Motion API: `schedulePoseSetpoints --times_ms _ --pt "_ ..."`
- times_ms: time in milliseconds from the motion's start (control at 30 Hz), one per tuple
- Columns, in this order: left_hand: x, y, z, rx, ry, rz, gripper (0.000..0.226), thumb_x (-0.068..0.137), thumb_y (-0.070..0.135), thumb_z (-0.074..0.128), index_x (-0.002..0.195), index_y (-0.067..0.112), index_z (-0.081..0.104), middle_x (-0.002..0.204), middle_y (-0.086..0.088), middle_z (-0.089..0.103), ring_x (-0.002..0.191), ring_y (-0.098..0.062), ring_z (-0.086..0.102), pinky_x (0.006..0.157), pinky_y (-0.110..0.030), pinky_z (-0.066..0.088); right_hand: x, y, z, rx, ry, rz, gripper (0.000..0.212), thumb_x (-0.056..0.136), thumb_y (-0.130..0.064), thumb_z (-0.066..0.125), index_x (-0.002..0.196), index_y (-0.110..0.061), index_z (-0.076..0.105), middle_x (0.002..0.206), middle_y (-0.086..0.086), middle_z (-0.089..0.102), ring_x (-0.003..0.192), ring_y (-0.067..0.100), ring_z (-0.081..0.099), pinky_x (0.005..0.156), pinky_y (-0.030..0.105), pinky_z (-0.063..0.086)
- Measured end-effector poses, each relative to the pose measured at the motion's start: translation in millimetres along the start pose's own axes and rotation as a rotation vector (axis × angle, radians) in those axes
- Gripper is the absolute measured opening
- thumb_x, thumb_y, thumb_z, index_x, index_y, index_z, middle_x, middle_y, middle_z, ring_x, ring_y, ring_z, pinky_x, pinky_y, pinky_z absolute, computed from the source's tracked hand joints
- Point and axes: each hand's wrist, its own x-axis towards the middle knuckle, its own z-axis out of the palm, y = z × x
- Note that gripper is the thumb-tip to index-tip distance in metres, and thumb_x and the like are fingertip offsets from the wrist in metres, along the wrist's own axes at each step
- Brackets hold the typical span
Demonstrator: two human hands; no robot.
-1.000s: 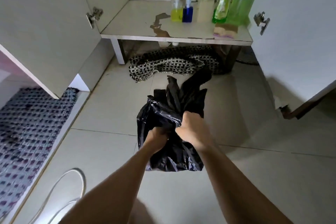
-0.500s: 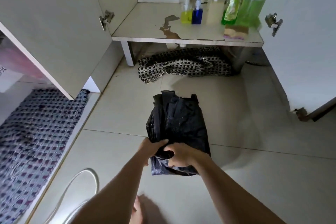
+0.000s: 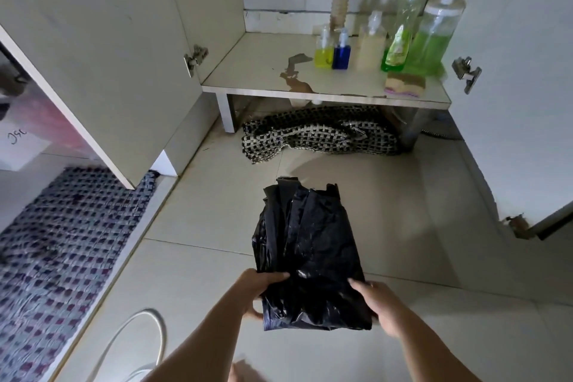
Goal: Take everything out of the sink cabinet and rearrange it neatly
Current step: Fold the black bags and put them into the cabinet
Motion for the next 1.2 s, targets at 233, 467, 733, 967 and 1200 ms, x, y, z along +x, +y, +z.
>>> schedulePoseSetpoints --times_ms 233,467,733,967,1200 --pt "-4.3 5.2 2.4 -0.078 -0.095 -0.063 0.044 0.073 0.012 0.081 0.112 0.003 0.062 0.104 -0.011 0.070 0.093 -0.023 0.066 0.061 -0.032 0.053 -3.5 -20.0 -6.4 0.124 -0.093 0.002 0.037 0.077 -0.029 0.076 0.107 -0.008 0.069 0.096 0.011 0.074 0.089 0.028 0.071 0.087 0.042 0.056" --pt "-9.7 26.7 2.5 -0.264 -0.243 0.027 0.040 0.080 0.001 0.068 0.119 0.000 0.060 0.113 -0.019 0.069 0.103 -0.031 0.066 0.085 -0.044 0.055 -30.6 -56.6 -21.0 0.282 -0.325 -0.066 0.030 0.088 -0.021 0.065 0.117 -0.013 0.062 0.108 0.013 0.072 0.101 0.031 0.068 0.087 0.044 0.055" --pt "-19.6 95.3 -8.7 -0.346 -0.362 0.255 0.036 0.084 -0.002 0.060 0.120 -0.002 0.058 0.114 -0.023 0.067 0.095 -0.033 0.068 0.084 -0.040 0.058 -26.6 -114.1 -43.5 0.180 -0.352 -0.142 0.032 0.088 -0.019 0.065 0.118 -0.013 0.059 0.111 0.013 0.069 0.095 0.028 0.067 0.075 0.040 0.055" --pt "-28.5 182.0 -40.3 -0.270 -0.378 0.374 0.049 0.080 0.001 0.062 0.127 0.003 0.051 0.123 -0.020 0.063 0.111 -0.034 0.062 0.090 -0.041 0.055 -26.6 -209.7 -46.8 0.103 -0.289 -0.347 0.023 0.087 -0.013 0.064 0.110 -0.018 0.064 0.106 0.011 0.072 0.095 0.027 0.069 0.077 0.041 0.058" --pt "-11.0 231.1 -90.6 0.092 -0.451 0.319 0.046 0.085 -0.010 0.053 0.123 0.016 0.056 0.123 -0.015 0.064 0.110 -0.035 0.062 0.081 -0.058 0.053 -17.3 -272.1 -29.8 -0.010 -0.133 -0.549 0.027 0.078 -0.001 0.070 0.099 -0.018 0.067 0.093 0.004 0.075 0.087 0.021 0.071 0.079 0.035 0.056"
